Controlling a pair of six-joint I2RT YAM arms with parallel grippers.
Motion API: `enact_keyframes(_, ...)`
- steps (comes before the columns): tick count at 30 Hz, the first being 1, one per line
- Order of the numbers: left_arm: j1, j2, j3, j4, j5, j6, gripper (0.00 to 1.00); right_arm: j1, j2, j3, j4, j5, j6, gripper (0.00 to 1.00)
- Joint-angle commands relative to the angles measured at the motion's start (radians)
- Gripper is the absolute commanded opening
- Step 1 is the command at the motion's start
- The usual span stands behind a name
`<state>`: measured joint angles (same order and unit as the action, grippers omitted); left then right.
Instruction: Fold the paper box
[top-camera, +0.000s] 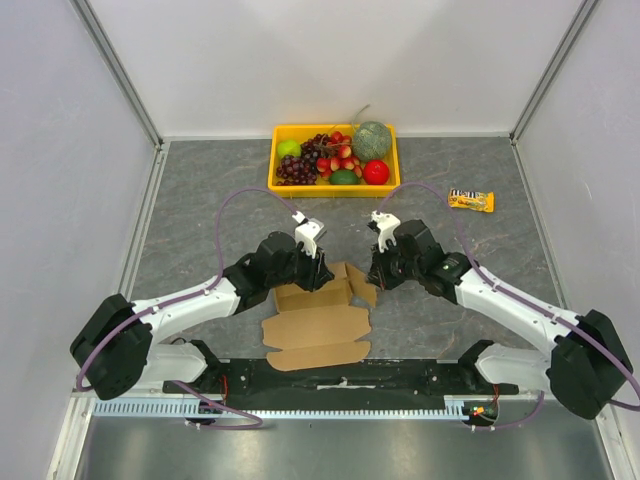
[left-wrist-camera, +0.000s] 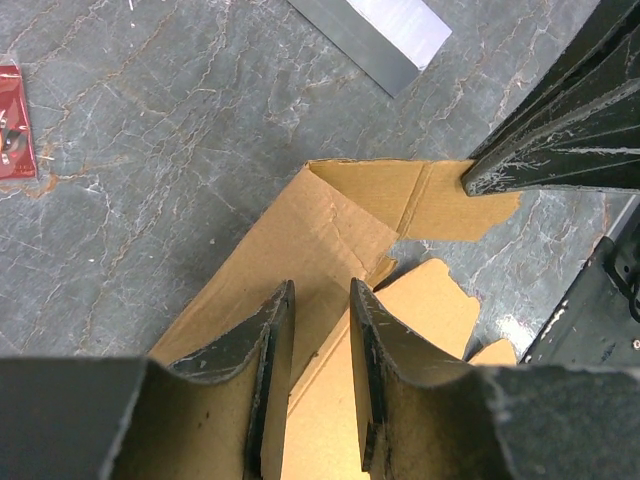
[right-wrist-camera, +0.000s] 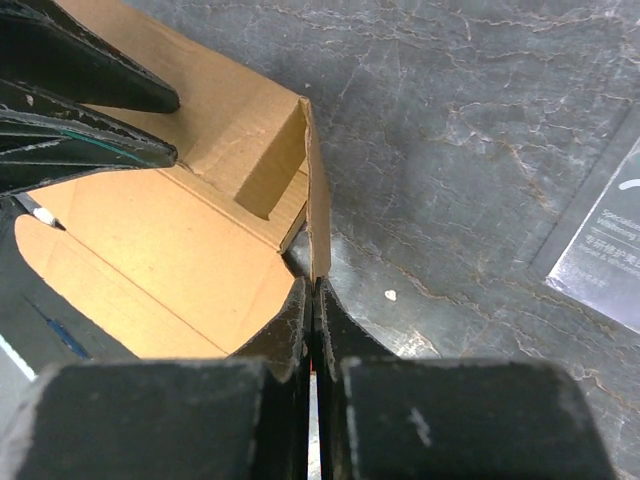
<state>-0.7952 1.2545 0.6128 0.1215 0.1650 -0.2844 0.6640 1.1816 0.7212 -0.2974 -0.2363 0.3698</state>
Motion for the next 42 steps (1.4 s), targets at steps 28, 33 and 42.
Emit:
enact_keyframes(28,0.06,-0.337,-0.054,-0.158,-0.265,-0.039,0.39,0.005,0.039,-0.083,0.507,0.198,-0.361,0.0)
enact_keyframes(33,0.083,-0.331,-0.1,-0.163,-0.239,-0.045,0.38,0.003,0.064,-0.095,0.54,0.187,-0.356,0.0)
enact_keyframes(42,0.083,-0.337,-0.154,-0.154,-0.191,-0.053,0.35,0.003,0.096,-0.078,0.531,0.173,-0.307,0.0)
